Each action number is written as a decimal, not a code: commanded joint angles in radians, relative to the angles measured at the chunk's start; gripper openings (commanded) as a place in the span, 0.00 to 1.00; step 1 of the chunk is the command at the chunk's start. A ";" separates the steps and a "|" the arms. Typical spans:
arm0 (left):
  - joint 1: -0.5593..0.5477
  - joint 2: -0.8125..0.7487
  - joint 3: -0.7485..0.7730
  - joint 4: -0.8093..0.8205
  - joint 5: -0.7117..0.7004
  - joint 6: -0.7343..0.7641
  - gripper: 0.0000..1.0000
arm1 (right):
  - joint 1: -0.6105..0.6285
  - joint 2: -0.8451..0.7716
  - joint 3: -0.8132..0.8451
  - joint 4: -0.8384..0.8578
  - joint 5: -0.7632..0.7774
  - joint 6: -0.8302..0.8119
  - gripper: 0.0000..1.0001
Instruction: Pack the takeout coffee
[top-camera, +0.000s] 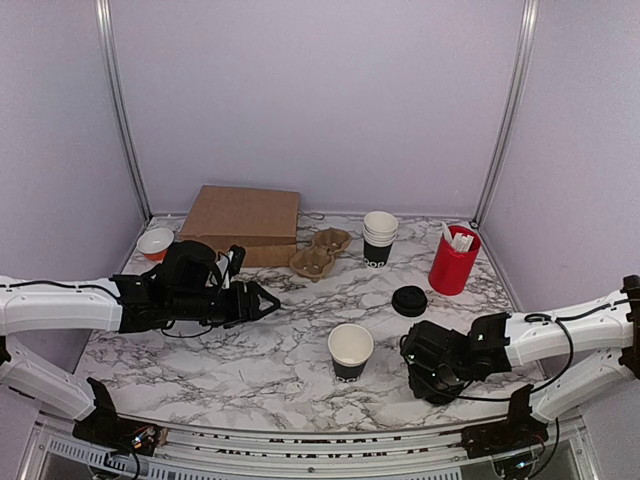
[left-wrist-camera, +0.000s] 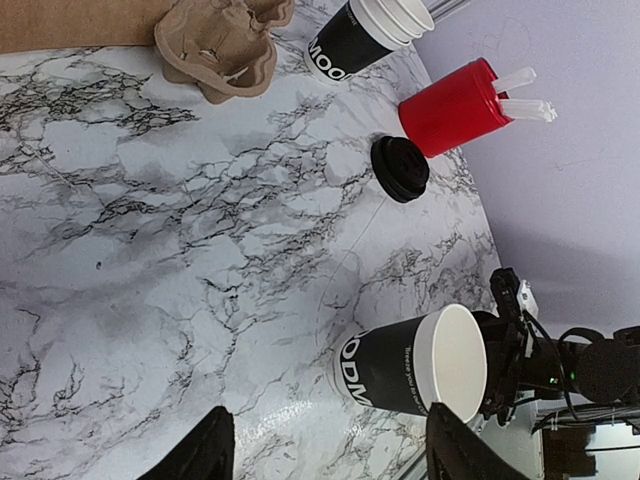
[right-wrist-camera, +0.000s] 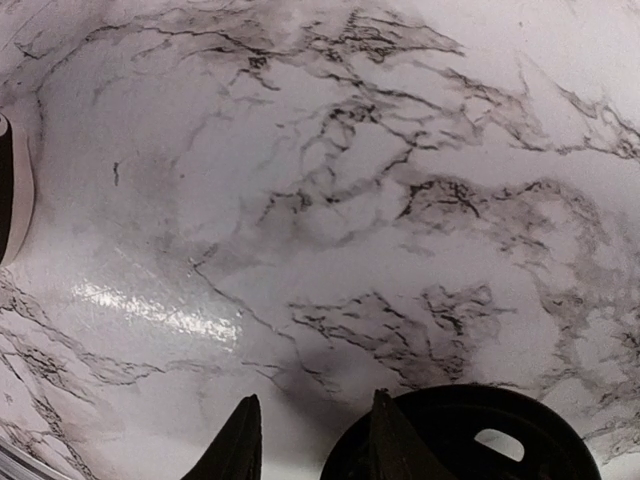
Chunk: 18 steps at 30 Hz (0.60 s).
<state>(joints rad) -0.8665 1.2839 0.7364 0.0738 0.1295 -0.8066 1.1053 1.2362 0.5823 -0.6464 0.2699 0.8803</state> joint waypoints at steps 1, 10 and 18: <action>0.004 0.014 0.035 -0.026 -0.001 0.015 0.66 | 0.006 -0.011 0.008 -0.016 0.003 0.043 0.35; 0.004 0.032 0.049 -0.023 0.009 0.021 0.66 | 0.042 -0.063 0.130 -0.166 0.065 0.069 0.36; 0.006 0.008 0.028 -0.026 -0.001 0.024 0.66 | 0.131 -0.113 0.089 -0.279 0.033 0.203 0.36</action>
<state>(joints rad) -0.8665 1.3083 0.7570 0.0658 0.1303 -0.7990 1.1900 1.1580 0.6830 -0.8330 0.3054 0.9874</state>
